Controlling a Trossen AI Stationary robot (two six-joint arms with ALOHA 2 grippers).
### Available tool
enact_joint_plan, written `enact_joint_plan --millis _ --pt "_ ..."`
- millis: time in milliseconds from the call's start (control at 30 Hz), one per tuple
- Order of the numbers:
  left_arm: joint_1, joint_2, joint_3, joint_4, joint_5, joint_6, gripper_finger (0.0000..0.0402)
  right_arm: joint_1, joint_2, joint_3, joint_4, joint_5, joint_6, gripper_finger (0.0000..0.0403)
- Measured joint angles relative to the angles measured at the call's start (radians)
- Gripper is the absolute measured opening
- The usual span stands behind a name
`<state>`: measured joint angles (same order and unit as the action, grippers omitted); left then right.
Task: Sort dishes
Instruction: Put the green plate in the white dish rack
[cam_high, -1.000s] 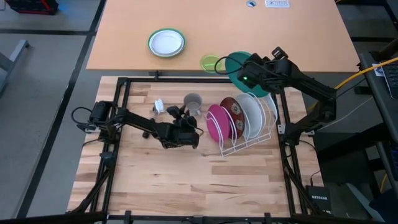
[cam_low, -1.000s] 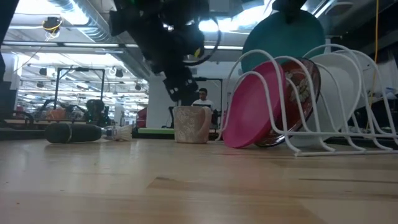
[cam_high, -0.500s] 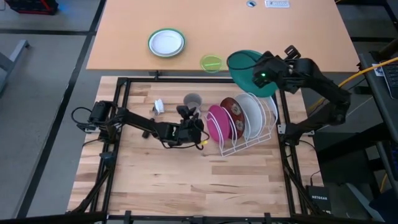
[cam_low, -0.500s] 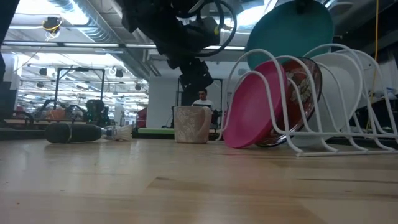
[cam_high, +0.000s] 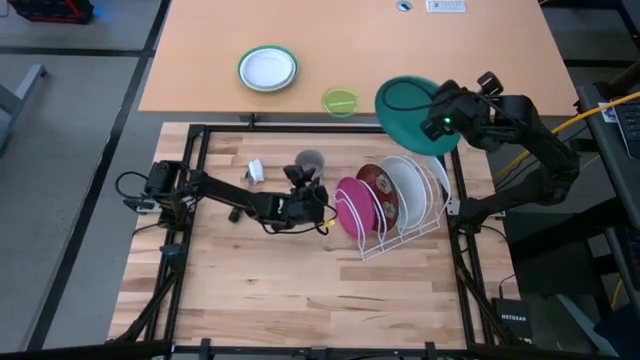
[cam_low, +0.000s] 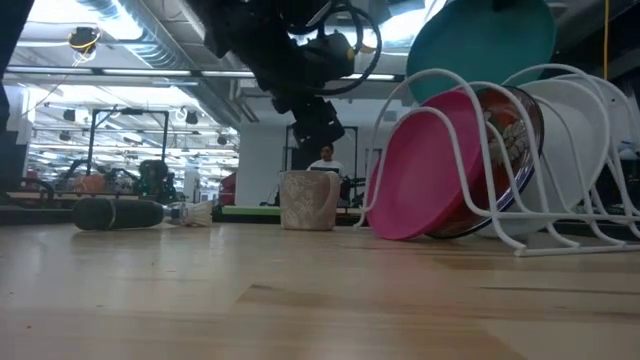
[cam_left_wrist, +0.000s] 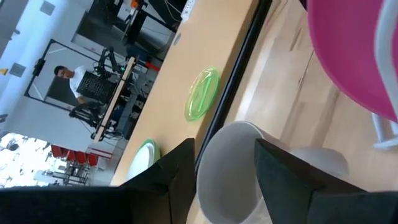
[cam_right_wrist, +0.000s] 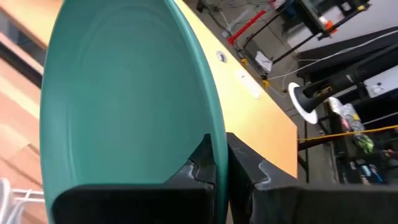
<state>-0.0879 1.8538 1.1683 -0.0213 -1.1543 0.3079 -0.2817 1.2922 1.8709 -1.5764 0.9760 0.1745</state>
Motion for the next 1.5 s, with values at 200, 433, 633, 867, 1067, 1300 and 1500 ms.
enact_joint_plan --millis 200,433,633,867,1067,1300,1500 --pt "0.004 -0.01 0.032 0.117 0.041 0.199 0.0155 0.0 0.0 0.0 0.002 0.003 0.001 0.0014" --pt "0.053 -0.146 0.107 0.144 0.37 0.218 0.0155 0.0 0.0 0.0 0.004 -0.021 0.0 0.0019" --pt "0.201 -0.223 0.145 0.367 0.784 0.28 0.0155 0.0 0.001 0.0 0.005 -0.046 -0.002 0.0014" --pt "0.363 -0.222 0.145 0.607 0.92 0.156 0.0155 0.0 0.003 0.0 0.006 -0.089 0.0 0.0018" --pt "0.47 -0.187 0.144 0.589 1.212 -0.088 0.0155 0.0 0.016 0.0 0.008 -0.111 0.0 0.0018" --pt "0.51 -0.083 0.143 0.614 1.257 -0.033 0.0155 0.0 0.056 0.0 0.009 -0.13 0.0 0.0018" --pt "0.515 0.014 0.145 0.756 1.253 0.026 0.0155 0.0 0.108 0.0 0.008 -0.14 0.0 0.0018"
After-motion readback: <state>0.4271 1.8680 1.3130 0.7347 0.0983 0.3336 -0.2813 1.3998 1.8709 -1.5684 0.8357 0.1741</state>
